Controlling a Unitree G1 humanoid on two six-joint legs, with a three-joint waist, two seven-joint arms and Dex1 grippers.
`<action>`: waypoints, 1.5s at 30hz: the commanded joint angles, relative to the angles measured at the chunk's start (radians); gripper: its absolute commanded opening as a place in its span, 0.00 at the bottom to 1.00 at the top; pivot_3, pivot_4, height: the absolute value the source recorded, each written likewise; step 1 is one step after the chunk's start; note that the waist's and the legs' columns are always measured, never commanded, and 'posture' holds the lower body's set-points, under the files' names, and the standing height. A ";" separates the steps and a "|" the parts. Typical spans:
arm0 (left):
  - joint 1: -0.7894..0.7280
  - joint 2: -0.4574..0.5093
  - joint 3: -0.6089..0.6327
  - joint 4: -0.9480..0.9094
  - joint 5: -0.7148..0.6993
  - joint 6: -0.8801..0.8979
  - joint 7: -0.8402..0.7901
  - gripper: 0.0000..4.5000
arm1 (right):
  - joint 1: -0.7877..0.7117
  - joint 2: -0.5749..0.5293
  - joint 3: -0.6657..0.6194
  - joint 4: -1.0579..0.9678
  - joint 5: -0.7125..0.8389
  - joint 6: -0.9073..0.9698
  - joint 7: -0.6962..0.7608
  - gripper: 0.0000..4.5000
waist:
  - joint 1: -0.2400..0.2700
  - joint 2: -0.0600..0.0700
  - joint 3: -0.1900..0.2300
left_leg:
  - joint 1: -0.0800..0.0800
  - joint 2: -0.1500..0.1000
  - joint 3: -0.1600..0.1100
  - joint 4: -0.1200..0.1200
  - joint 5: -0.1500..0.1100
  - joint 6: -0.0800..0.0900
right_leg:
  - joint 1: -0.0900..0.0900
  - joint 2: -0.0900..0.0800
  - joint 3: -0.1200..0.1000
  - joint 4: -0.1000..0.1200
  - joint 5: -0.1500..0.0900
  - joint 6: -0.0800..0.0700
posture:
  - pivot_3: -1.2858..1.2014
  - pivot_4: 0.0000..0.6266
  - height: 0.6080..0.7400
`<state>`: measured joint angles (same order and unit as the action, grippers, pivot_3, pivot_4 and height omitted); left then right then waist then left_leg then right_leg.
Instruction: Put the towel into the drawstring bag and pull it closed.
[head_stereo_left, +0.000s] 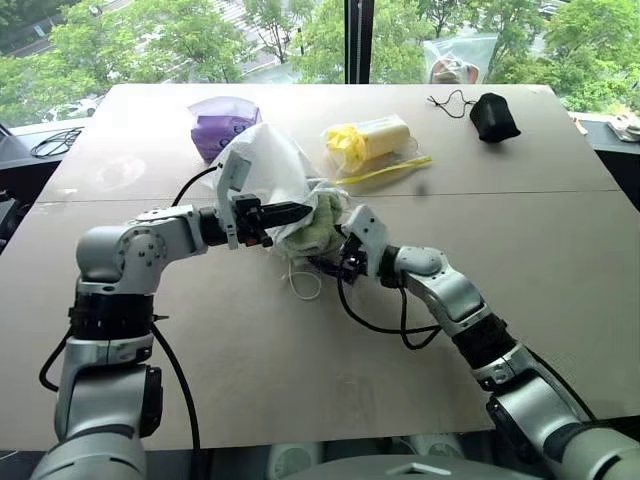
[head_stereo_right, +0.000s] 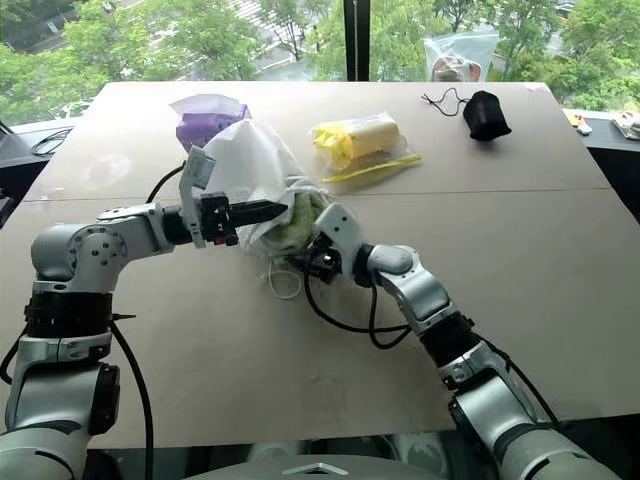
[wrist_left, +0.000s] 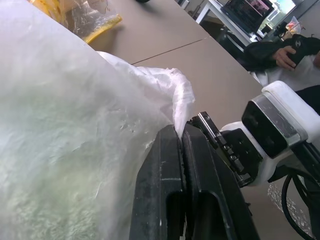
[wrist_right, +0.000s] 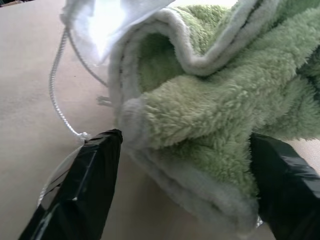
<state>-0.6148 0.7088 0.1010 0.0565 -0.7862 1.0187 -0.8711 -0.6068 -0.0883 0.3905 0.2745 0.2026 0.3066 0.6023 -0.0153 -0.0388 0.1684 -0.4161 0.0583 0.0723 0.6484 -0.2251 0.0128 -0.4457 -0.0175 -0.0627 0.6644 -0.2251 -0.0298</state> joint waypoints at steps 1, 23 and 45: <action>0.007 0.013 0.027 -0.052 -0.004 -0.001 -0.004 0.00 | -0.032 0.028 -0.035 0.051 -0.024 -0.064 0.002 0.46 | 0.001 0.000 0.000 | 0.000 0.000 0.000 0.000 0.000 0.000 | 0.000 0.000 0.000 0.000 0.000 0.000 | 0.52 0.24 1.00; 0.184 -0.067 0.116 -0.373 -0.328 0.287 0.134 0.00 | -0.168 0.371 -0.331 0.234 0.400 0.143 0.143 0.00 | -0.001 0.000 0.000 | 0.002 0.000 -0.001 0.004 0.000 0.001 | 0.000 -0.001 0.000 0.008 0.002 -0.002 | 0.52 0.24 1.00; 0.163 0.043 -0.004 -0.191 -0.051 -0.111 -0.003 0.00 | 0.151 -0.031 -0.214 -0.317 0.338 0.325 0.144 0.74 | 0.006 0.000 0.000 | 0.002 -0.003 0.000 0.005 0.000 0.001 | 0.000 -0.003 0.001 0.009 0.000 0.000 | 0.52 0.24 1.00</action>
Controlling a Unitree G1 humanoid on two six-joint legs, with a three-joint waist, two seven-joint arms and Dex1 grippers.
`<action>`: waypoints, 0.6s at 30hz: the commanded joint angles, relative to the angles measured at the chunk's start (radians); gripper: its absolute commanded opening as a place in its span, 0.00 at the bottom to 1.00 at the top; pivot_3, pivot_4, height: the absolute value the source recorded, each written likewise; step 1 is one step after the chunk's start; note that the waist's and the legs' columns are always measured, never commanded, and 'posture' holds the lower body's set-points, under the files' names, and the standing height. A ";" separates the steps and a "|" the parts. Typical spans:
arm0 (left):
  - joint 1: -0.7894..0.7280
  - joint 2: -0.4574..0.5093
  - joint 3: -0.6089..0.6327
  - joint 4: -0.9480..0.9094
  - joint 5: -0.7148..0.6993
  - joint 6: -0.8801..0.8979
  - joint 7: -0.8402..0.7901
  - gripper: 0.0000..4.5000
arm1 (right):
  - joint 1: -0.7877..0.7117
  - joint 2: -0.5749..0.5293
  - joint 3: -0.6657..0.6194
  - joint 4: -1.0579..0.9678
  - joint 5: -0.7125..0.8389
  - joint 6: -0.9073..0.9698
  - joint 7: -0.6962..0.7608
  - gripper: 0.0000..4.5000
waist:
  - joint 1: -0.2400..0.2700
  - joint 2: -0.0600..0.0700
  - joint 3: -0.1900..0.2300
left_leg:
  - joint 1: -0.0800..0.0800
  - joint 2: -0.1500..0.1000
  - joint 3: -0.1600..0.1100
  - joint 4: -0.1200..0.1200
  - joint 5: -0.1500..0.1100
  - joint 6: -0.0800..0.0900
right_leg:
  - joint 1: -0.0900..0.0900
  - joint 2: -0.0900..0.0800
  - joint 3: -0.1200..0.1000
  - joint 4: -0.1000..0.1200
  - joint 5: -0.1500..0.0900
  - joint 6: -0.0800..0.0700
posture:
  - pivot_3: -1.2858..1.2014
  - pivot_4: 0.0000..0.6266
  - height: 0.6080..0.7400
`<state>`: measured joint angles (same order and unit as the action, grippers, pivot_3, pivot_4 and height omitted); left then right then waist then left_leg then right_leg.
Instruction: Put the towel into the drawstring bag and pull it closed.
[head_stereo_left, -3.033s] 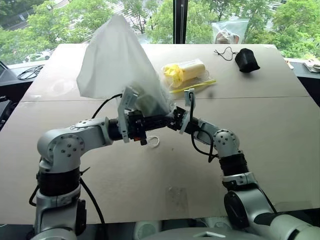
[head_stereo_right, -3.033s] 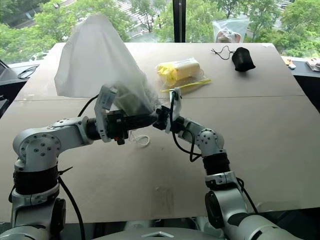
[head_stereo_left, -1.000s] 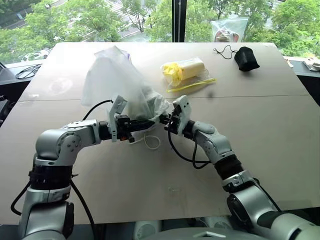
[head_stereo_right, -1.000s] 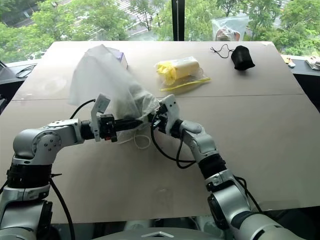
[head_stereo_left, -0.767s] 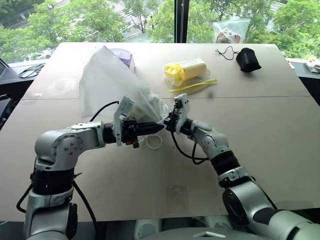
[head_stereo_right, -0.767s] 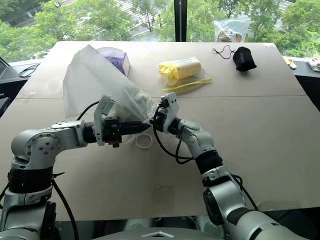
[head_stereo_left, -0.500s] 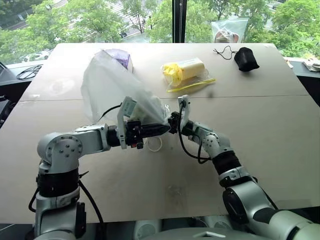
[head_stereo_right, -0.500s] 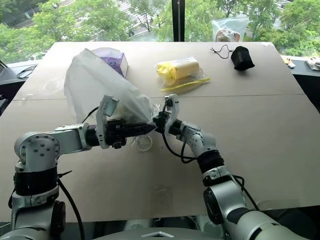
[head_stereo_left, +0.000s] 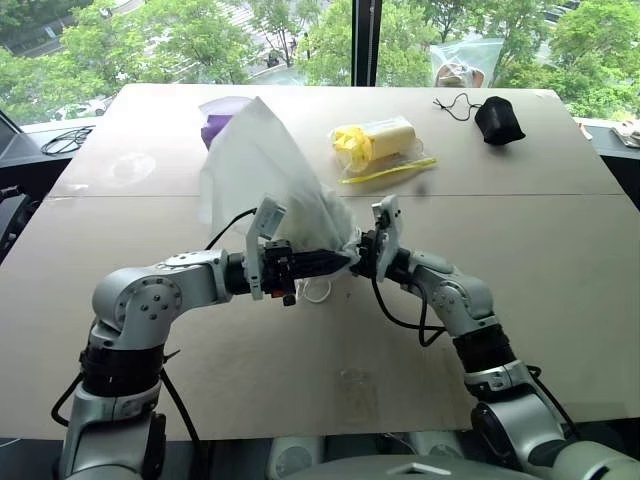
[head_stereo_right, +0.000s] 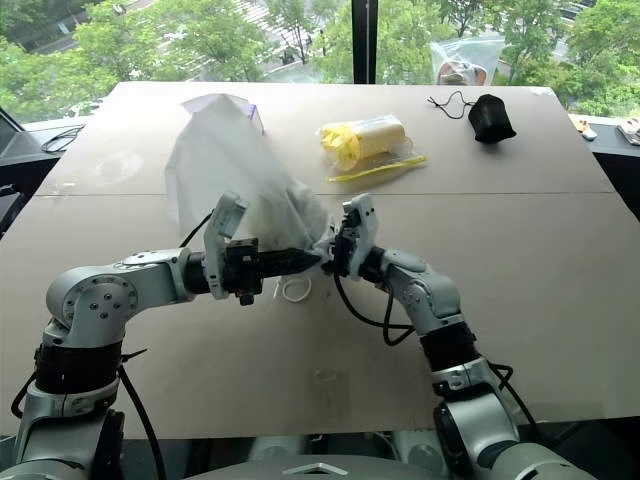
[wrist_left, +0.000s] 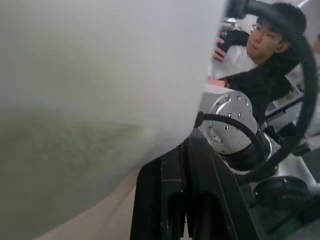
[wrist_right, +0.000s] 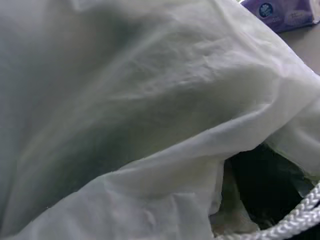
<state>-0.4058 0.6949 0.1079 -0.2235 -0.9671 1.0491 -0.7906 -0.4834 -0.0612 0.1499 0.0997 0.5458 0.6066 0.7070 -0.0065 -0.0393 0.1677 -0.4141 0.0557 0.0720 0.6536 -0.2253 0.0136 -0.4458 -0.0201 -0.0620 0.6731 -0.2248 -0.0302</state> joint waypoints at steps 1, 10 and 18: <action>-0.059 0.064 -0.020 0.113 0.151 -0.168 -0.107 0.00 | 0.038 -0.084 0.036 -0.162 -0.016 0.028 0.042 0.74 | -0.007 0.001 0.000 | 0.000 0.000 0.000 0.000 0.000 0.000 | -0.001 0.001 0.000 0.000 0.000 0.000 | 0.52 0.24 1.00; -0.184 0.076 -0.116 0.303 0.448 -0.535 -0.249 0.00 | 0.074 -0.185 0.069 -0.232 -0.215 -0.067 -0.078 0.74 | -0.008 0.000 0.000 | 0.000 0.001 0.000 -0.001 0.000 0.000 | -0.002 0.004 0.000 0.000 0.000 0.000 | 0.52 0.24 1.00; -0.269 0.071 -0.110 0.410 0.572 -0.669 -0.264 0.00 | 0.074 -0.227 0.083 -0.288 -0.283 -0.080 -0.084 0.74 | -0.004 0.000 0.000 | -0.001 0.001 0.001 -0.001 0.000 0.000 | -0.002 0.003 0.000 -0.001 0.000 0.000 | 0.52 0.24 1.00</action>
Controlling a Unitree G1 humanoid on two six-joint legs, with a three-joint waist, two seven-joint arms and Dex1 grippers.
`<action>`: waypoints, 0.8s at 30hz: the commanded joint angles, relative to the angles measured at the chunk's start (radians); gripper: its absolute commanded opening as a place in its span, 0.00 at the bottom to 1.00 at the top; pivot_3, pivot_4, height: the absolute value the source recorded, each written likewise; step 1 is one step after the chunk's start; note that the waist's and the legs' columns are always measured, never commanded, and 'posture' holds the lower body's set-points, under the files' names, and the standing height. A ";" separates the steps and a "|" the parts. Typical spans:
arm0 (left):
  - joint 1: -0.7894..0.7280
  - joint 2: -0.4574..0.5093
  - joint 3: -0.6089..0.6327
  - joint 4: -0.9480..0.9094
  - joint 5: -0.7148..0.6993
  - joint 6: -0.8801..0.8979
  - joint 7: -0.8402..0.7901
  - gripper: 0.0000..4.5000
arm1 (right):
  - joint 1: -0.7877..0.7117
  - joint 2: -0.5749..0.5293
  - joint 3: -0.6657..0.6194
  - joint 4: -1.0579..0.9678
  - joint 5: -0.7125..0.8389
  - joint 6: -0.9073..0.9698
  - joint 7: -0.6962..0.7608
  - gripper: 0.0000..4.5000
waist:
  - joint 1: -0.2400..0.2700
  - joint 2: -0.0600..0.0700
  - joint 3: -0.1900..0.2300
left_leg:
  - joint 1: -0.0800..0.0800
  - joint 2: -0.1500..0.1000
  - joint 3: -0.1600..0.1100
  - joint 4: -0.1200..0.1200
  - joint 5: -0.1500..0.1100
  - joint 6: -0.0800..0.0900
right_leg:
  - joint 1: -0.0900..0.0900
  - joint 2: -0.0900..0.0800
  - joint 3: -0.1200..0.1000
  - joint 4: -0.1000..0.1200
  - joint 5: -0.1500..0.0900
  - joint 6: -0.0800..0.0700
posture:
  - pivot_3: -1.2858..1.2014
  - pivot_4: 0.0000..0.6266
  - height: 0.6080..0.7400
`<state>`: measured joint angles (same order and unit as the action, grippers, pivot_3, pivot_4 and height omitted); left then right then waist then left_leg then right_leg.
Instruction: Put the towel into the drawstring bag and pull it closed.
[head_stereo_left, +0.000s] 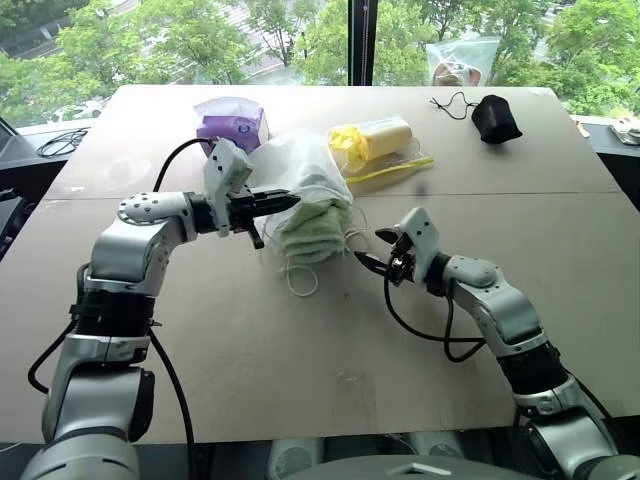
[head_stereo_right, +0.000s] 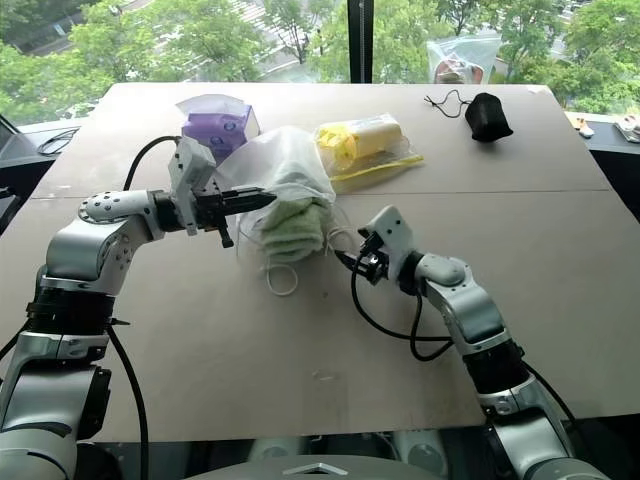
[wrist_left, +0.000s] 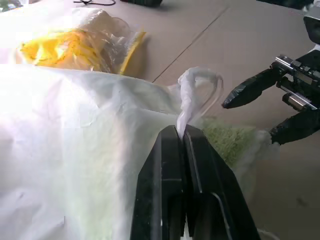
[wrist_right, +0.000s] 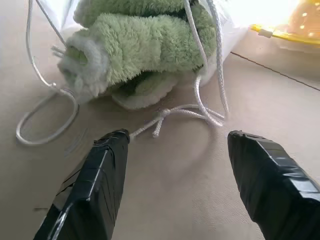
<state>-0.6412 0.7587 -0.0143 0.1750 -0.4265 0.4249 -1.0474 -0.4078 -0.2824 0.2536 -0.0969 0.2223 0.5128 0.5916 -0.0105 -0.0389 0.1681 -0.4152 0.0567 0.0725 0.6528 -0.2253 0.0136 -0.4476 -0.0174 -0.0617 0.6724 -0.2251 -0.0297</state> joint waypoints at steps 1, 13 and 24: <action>-0.037 0.007 0.010 0.016 0.042 -0.050 -0.010 0.00 | 0.000 -0.006 -0.024 -0.105 0.059 0.028 0.044 0.74 | 0.000 0.000 0.000 | 0.000 0.000 0.000 0.000 0.000 0.000 | 0.000 0.000 0.000 0.000 0.000 0.000 | 0.52 0.24 1.00; -0.034 -0.002 0.010 -0.002 0.108 -0.092 -0.015 0.00 | -0.253 0.167 -0.034 0.443 -0.075 -0.110 -0.093 0.74 | -0.007 0.000 0.000 | 0.001 0.000 0.000 0.001 0.000 0.000 | 0.000 0.001 0.000 0.003 0.000 0.000 | 0.52 0.24 1.00; -0.004 0.031 0.102 0.004 0.032 0.026 -0.037 0.00 | -0.297 0.202 -0.101 0.535 -0.051 -0.187 -0.023 0.07 | -0.006 0.000 0.000 | 0.001 0.001 0.001 0.001 0.000 0.000 | 0.000 0.000 0.001 0.003 0.000 0.000 | 0.52 0.24 1.00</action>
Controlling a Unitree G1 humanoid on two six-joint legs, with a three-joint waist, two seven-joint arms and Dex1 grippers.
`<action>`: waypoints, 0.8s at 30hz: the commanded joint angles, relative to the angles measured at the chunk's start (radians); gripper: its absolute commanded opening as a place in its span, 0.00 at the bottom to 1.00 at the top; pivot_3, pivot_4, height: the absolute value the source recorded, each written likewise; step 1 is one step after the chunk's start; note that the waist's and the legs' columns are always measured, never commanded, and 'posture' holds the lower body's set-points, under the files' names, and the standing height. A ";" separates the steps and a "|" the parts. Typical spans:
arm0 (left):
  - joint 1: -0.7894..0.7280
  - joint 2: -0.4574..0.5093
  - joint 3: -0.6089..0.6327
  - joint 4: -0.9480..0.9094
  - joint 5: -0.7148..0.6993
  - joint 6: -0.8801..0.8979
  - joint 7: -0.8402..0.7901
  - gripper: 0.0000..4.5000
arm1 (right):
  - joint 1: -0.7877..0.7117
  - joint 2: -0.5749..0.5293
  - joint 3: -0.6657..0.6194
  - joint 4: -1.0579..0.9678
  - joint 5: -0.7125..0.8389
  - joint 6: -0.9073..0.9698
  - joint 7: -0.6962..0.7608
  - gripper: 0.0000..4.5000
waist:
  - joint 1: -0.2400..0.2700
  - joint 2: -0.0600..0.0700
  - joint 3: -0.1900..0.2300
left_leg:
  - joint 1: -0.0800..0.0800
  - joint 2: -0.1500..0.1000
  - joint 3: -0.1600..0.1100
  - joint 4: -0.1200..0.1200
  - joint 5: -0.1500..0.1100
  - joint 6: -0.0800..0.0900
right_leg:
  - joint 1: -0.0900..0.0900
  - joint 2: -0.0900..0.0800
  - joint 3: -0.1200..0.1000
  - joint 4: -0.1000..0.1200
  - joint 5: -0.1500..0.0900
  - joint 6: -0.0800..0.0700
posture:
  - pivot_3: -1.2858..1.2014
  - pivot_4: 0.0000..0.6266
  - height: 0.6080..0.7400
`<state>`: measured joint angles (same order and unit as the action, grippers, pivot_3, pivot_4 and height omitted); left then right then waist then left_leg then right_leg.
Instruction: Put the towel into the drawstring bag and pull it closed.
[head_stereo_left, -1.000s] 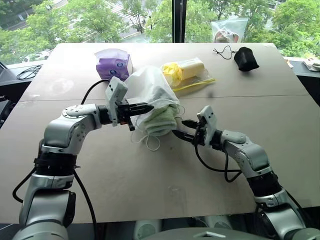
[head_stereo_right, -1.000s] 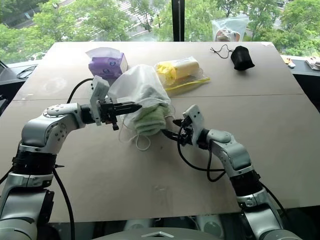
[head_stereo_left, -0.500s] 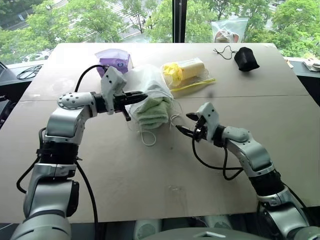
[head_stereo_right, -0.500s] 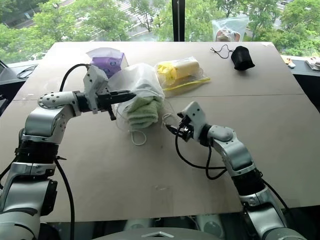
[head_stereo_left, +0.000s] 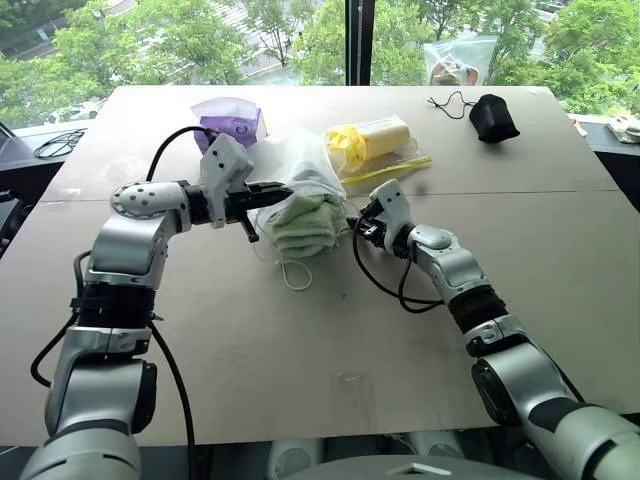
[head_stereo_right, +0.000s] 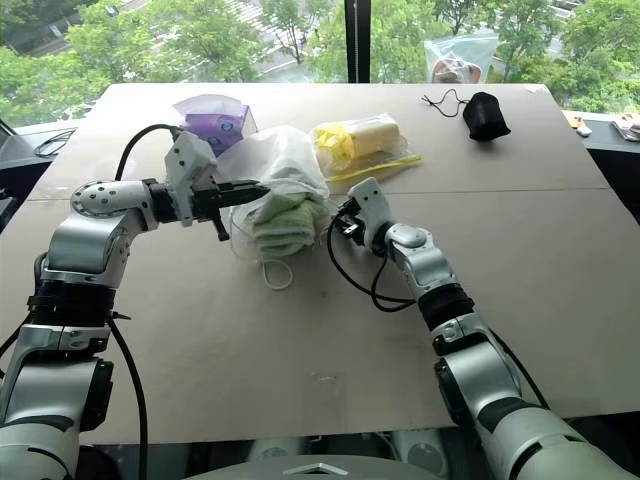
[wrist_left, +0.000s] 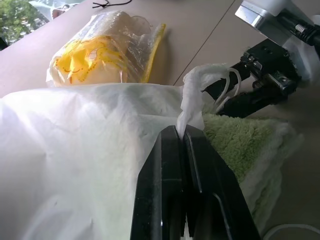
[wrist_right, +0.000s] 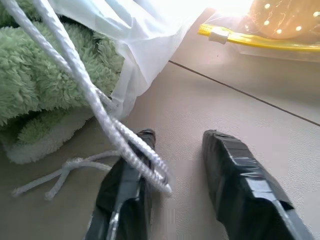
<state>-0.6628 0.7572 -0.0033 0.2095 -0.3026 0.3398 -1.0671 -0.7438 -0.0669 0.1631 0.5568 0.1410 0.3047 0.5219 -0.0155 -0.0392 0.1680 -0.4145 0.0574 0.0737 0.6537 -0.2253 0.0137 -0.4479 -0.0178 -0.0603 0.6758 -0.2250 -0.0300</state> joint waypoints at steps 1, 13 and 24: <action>0.033 0.045 0.127 -0.053 -0.156 0.193 -0.036 0.00 | 0.056 -0.017 -0.013 -0.157 0.038 0.039 0.053 0.02 | -0.004 0.000 0.000 | 0.000 0.000 0.000 0.000 0.000 0.000 | 0.000 0.000 0.000 0.000 0.000 0.000 | 0.52 0.24 1.00; 0.567 0.160 0.421 -0.403 -0.315 0.446 0.018 0.96 | 0.176 -0.070 -0.027 -0.464 0.094 0.220 0.062 0.00 | -0.016 0.001 0.000 | 0.002 0.001 0.000 -0.001 0.000 -0.001 | 0.000 -0.001 0.000 0.001 0.000 0.000 | 0.52 0.24 1.00; 0.518 -0.148 0.158 -0.317 -0.010 0.119 0.356 0.96 | 0.200 -0.080 -0.020 -0.521 0.097 0.276 0.045 0.00 | 0.008 -0.001 -0.002 | 0.001 0.000 0.000 0.000 0.000 0.000 | 0.000 -0.001 0.000 0.002 0.000 0.000 | 0.52 0.24 1.00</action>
<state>-0.1404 0.6214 0.1583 -0.1075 -0.3386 0.5112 -0.7340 -0.5420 -0.1464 0.1502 0.0857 0.2302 0.5842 0.5718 -0.0077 -0.0398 0.1663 -0.4133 0.0579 0.0737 0.6532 -0.2250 0.0137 -0.4479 -0.0184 -0.0599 0.6778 -0.2250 -0.0305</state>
